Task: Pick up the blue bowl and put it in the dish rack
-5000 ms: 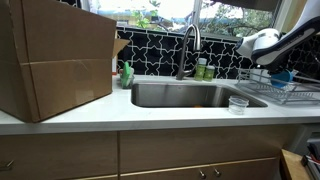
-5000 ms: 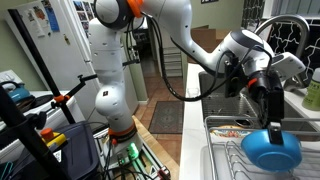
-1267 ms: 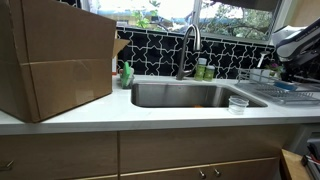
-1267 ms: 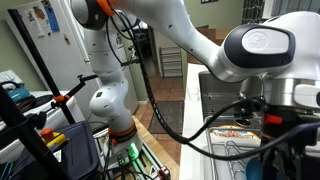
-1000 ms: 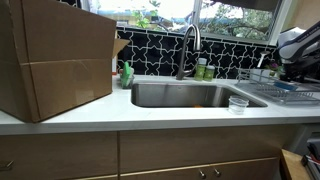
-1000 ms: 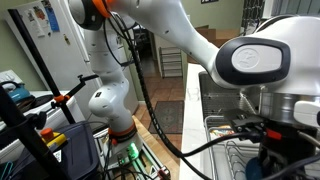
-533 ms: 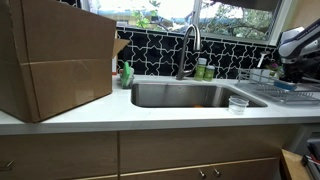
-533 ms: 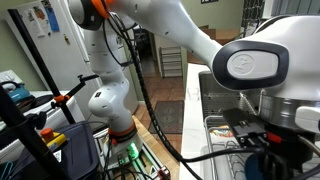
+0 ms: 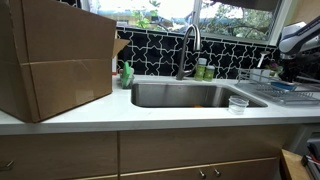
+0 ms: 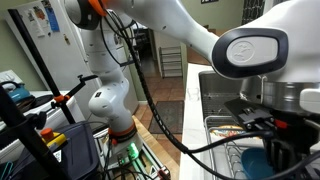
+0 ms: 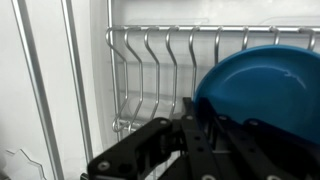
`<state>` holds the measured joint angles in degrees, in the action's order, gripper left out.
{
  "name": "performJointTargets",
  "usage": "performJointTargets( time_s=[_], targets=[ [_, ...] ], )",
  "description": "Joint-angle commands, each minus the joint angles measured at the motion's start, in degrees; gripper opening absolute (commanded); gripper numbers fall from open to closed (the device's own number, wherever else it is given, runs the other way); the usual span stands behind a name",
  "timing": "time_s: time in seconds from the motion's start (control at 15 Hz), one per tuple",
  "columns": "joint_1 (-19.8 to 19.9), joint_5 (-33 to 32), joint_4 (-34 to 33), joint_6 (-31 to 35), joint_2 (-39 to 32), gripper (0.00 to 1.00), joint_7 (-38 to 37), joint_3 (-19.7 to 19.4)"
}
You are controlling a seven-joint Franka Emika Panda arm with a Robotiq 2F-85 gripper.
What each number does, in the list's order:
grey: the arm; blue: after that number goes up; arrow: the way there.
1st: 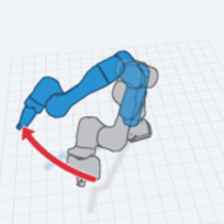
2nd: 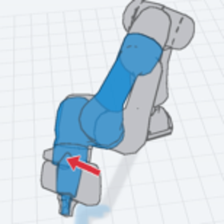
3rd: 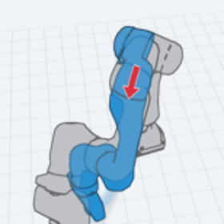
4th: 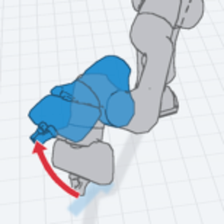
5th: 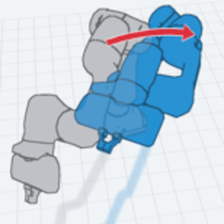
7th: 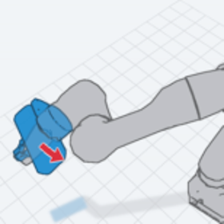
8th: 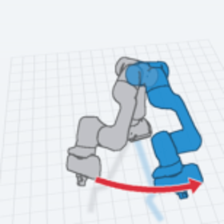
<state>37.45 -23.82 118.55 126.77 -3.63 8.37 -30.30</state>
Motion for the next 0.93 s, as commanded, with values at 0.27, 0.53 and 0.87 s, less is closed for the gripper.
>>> performJointTargets(
  time_s=[0.27, 0.53, 0.87],
  targets=[
    [-2.3, -9.1, 0.1, -5.5, 6.0, 0.01, -2.3, 1.7],
    [-4.7, -14.8, -1.1, -9.5, 6.9, 0.01, -5.0, 4.2],
    [-9.0, -17.7, -3.5, -13.6, 5.3, 0.01, -7.1, 6.0]
  ],
)
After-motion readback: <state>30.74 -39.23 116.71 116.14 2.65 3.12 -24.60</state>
